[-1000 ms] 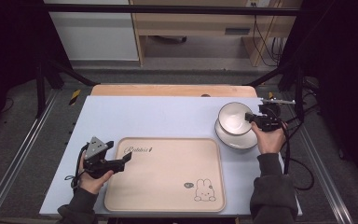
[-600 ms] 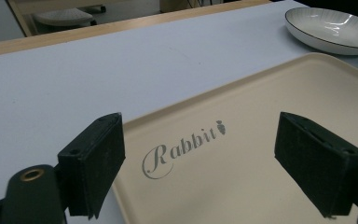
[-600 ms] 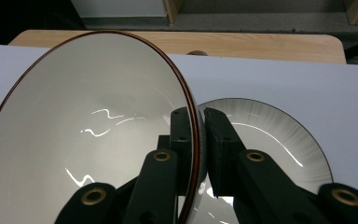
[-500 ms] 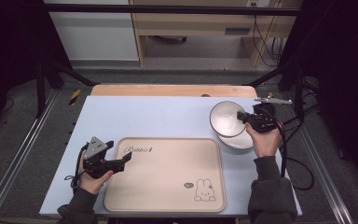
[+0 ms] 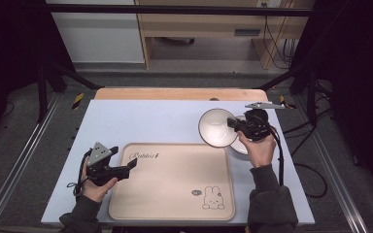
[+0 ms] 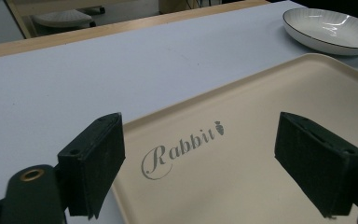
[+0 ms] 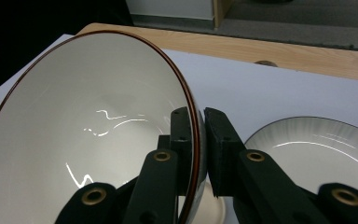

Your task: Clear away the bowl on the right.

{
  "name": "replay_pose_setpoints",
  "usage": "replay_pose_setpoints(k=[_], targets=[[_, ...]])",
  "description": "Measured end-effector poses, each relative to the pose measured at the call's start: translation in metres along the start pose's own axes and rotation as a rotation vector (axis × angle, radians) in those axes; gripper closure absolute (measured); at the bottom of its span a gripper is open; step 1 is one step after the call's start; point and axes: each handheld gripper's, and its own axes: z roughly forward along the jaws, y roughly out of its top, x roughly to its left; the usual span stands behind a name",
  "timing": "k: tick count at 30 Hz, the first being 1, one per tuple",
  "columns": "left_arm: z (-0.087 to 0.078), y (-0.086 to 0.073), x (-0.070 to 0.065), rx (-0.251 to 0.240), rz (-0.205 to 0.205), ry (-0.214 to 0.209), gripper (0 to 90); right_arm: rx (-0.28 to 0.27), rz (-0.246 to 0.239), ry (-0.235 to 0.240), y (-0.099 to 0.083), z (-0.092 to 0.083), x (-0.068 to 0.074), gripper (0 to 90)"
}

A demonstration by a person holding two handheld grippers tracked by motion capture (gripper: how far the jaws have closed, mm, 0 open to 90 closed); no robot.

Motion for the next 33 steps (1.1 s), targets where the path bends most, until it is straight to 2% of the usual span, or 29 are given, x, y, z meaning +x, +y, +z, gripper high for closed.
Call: replay_pose_setpoints(k=[3,15,33], targets=[[0.000,0.000,0.000,0.000,0.001,0.000,15.5,0.006,-0.009,0.025,0.000,0.006,0.010,82.5],[0.000,0.000,0.000,0.000,0.000,0.000,15.5,0.023,-0.043,0.083,-0.001,0.021,0.030,82.5],[0.000,0.000,0.000,0.000,0.001,-0.001,15.5,0.074,-0.081,0.118,-0.010,0.037,0.054,82.5]])
